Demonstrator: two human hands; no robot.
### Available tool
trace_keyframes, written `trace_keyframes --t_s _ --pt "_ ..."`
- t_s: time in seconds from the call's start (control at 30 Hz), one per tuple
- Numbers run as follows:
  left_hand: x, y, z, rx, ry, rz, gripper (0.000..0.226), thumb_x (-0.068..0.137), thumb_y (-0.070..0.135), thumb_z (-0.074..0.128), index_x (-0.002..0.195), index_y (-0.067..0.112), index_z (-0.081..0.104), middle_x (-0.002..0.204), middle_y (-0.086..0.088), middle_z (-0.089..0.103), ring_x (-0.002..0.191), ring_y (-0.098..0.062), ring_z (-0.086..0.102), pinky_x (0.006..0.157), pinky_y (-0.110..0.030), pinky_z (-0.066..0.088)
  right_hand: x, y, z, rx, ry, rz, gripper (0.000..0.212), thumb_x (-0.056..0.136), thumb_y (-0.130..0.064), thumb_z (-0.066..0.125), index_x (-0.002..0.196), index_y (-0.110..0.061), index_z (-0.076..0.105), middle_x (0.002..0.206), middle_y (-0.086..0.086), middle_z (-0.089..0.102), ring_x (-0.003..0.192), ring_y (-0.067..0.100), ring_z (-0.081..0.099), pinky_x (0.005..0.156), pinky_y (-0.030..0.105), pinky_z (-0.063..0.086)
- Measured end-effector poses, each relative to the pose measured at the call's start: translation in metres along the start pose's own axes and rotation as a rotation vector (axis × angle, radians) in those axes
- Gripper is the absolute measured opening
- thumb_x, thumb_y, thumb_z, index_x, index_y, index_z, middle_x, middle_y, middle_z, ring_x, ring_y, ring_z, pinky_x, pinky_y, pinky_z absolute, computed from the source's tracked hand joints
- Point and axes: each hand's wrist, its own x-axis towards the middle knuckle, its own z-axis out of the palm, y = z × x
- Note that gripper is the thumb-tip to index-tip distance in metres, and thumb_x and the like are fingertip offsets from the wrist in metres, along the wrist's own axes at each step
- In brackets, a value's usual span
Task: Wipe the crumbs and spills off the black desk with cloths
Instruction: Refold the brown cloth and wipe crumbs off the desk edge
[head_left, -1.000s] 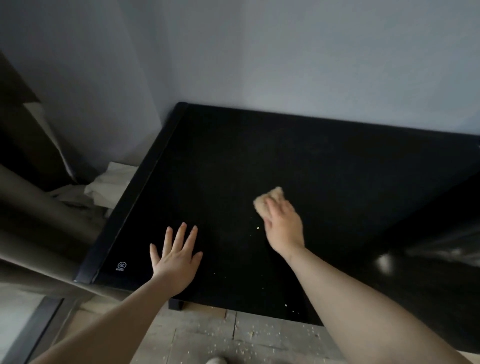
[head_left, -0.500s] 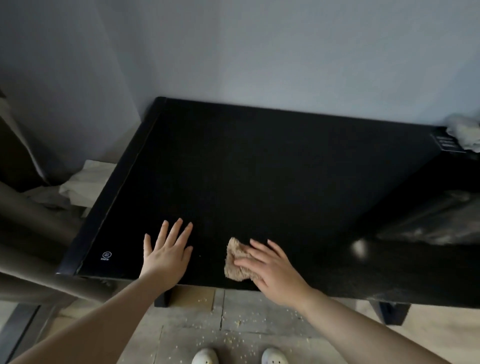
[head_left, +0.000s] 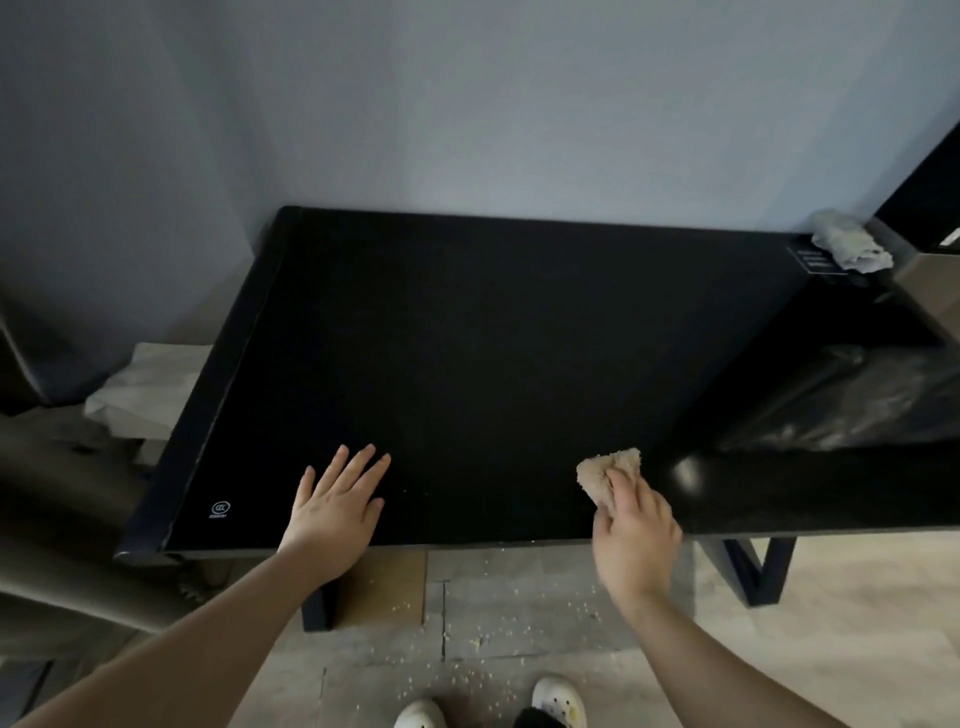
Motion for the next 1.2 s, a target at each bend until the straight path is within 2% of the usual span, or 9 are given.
trace_keyframes --t_s 0.2,0.3,0.37,0.47,0.53,0.67,0.83,0.97,1.2 --pt "-0.007 -0.021 -0.002 -0.024 0.014 0.062 0.049 0.102 0.030 0.025 0.148 0.033 0.008 0.157 0.012 -0.001 0.143 -0.008 -0.013 0.115 -0.033 -0.010 -0.045 -0.069 0.019 0.220 -0.193 -0.448 0.049 0.070 -0.015 0.068 0.114 -0.029 0.053 0.113 -0.007 0.063 0.105 0.016 0.059 0.088 0.040 0.050" --pt "-0.014 -0.031 0.000 -0.010 0.030 0.013 0.049 0.102 0.033 0.023 0.147 0.038 0.006 0.157 0.010 -0.004 0.143 -0.013 -0.016 0.114 -0.037 -0.011 -0.052 -0.086 0.019 0.272 -0.387 -0.757 0.038 0.078 -0.025 0.050 0.116 -0.031 0.050 0.116 -0.009 0.059 0.110 0.007 0.044 0.093 0.026 0.037" --pt "-0.016 -0.036 0.000 0.006 0.023 -0.004 0.049 0.101 0.037 0.021 0.147 0.039 0.003 0.157 0.009 -0.007 0.142 -0.016 -0.019 0.114 -0.039 -0.011 -0.042 -0.080 0.018 0.282 -0.278 -0.712 0.039 0.077 -0.017 0.058 0.113 -0.028 0.054 0.113 -0.009 0.060 0.107 0.006 0.046 0.092 0.026 0.039" --pt "-0.016 -0.037 0.002 0.009 0.013 -0.006 0.052 0.101 0.038 0.020 0.148 0.035 -0.003 0.157 0.007 -0.012 0.138 -0.014 -0.025 0.113 -0.040 -0.013 -0.017 -0.065 0.020 0.170 -0.083 -0.137 0.048 0.070 -0.004 0.073 0.115 -0.015 0.062 0.117 0.005 0.064 0.108 0.024 0.058 0.088 0.045 0.048" --pt "-0.017 -0.035 0.002 -0.006 0.024 -0.013 0.054 0.101 0.037 0.021 0.148 0.030 -0.004 0.157 0.007 -0.012 0.136 -0.012 -0.026 0.113 -0.040 -0.013 -0.009 -0.070 0.025 0.026 -0.109 0.017 0.052 0.073 -0.007 0.073 0.122 -0.012 0.058 0.125 0.013 0.059 0.113 0.034 0.055 0.089 0.051 0.046" --pt "-0.018 -0.037 0.001 -0.031 0.050 -0.019 0.057 0.101 0.036 0.025 0.149 0.025 -0.002 0.157 0.004 -0.011 0.140 -0.013 -0.022 0.113 -0.037 -0.013 -0.006 -0.104 0.035 0.055 -0.155 -0.227 0.052 0.077 -0.012 0.068 0.127 -0.017 0.055 0.134 0.009 0.053 0.119 0.029 0.052 0.094 0.046 0.043" --pt "-0.017 -0.036 0.002 -0.039 0.062 -0.035 0.058 0.100 0.036 0.027 0.149 0.025 0.000 0.157 0.001 -0.011 0.141 -0.014 -0.020 0.114 -0.037 -0.012 -0.020 -0.128 0.036 0.141 -0.455 -0.678 0.046 0.089 -0.018 0.050 0.134 -0.028 0.045 0.138 -0.003 0.045 0.130 0.018 0.036 0.108 0.039 0.029" --pt "-0.017 -0.036 0.002 -0.023 0.060 -0.050 0.057 0.100 0.037 0.025 0.149 0.025 -0.002 0.157 0.002 -0.011 0.142 -0.015 -0.019 0.114 -0.037 -0.012 -0.032 -0.099 0.031 0.204 -0.442 -0.979 0.039 0.075 -0.027 0.047 0.111 -0.028 0.063 0.120 -0.006 0.060 0.113 0.013 0.044 0.093 0.035 0.042" --pt "-0.023 -0.008 0.010 -0.017 0.080 -0.096 0.055 0.101 0.037 0.022 0.149 0.028 -0.002 0.158 0.002 -0.010 0.142 -0.021 -0.019 0.114 -0.042 -0.010 -0.030 -0.063 0.020 0.080 -0.239 -0.865 0.049 0.061 -0.023 0.072 0.105 -0.033 0.053 0.116 -0.008 0.058 0.107 0.014 0.044 0.082 0.034 0.053"
